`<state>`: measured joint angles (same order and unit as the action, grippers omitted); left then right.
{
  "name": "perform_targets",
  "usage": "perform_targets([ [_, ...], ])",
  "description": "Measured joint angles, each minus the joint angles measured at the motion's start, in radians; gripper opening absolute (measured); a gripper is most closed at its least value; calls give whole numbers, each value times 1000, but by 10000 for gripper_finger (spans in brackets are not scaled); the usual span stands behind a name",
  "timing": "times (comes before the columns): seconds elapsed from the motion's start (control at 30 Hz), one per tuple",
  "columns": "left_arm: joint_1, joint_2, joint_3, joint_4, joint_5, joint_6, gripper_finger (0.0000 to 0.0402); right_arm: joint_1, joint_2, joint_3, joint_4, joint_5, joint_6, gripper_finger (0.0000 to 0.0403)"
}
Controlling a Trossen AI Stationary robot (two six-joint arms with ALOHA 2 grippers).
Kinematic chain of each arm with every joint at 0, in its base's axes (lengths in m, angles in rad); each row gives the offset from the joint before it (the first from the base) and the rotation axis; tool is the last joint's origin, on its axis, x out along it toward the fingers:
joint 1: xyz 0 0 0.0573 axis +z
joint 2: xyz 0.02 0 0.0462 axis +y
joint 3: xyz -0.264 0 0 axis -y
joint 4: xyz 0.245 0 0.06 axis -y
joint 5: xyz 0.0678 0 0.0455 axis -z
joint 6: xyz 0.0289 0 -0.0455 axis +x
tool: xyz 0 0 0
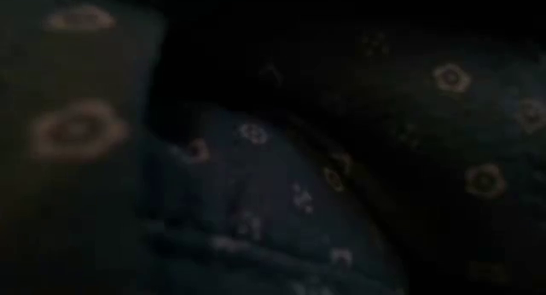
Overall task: Sort clothes
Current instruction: Put the black underwear into the laundry organizer
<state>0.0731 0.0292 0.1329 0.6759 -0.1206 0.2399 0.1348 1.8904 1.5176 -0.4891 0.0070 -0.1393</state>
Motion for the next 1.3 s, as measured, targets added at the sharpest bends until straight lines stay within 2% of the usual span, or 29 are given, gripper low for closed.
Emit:
perform_targets([
  [0.17, 0, 0, 0, 9, -4, 27, 171, 3, 27, 10, 34, -26, -1, 234],
  [0.27, 0, 0, 0, 16, -40, 31, 171, 3, 27, 10, 42, -21, -3, 208],
  [0.37, 0, 0, 0, 16, -90, 30, 171, 3, 27, 10, 53, -18, -33, 150],
  [0.5, 0, 0, 0, 17, -104, 31, 171, 3, 27, 10, 67, -9, -83, 45],
  [0.57, 0, 0, 0, 12, -104, 34, 171, 3, 24, 10, 93, 4, -117, 15],
  [0.73, 0, 0, 0, -5, -105, 35, 171, 11, -6, 44, 134, 83, -154, 29],
  [0.93, 0, 0, 0, -13, -105, 24, 171, -6, -39, 180, 127, 232, -258, 7],
  [1.3, 0, 0, 0, -38, -135, 21, 171, -161, -50, 477, 155, 479, -412, 13],
])
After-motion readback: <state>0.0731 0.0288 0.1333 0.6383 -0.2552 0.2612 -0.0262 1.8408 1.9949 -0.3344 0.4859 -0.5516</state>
